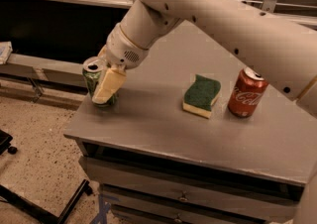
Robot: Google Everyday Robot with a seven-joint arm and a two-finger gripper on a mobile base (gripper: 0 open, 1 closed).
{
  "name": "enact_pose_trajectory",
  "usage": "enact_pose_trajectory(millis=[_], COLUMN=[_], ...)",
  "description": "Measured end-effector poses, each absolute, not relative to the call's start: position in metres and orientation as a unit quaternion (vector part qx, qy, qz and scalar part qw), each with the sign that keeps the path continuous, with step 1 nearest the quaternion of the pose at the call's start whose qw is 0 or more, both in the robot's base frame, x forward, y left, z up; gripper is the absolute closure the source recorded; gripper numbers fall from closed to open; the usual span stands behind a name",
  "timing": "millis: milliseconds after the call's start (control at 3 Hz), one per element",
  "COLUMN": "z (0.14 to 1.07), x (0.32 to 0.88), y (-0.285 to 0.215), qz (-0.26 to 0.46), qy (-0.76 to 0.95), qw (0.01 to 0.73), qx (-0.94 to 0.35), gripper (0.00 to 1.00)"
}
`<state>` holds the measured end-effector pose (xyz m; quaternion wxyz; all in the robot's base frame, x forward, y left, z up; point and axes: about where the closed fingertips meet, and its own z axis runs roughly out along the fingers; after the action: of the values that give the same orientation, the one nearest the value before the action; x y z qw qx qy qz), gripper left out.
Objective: Pick green can
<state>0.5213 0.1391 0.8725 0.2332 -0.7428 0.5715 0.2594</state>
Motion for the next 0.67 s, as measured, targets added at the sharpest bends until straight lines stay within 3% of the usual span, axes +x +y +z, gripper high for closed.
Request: enact_pose_trajectory(millis=[333,667], z=[0.875,0.885], x=[0.521,0.521], y=[0.139,0.120], qz=[0.259,0.252], qy=[0.571,0.582], qw=[0.233,0.248], qx=[-0.743,-0.733], gripper=[0.87,1.00])
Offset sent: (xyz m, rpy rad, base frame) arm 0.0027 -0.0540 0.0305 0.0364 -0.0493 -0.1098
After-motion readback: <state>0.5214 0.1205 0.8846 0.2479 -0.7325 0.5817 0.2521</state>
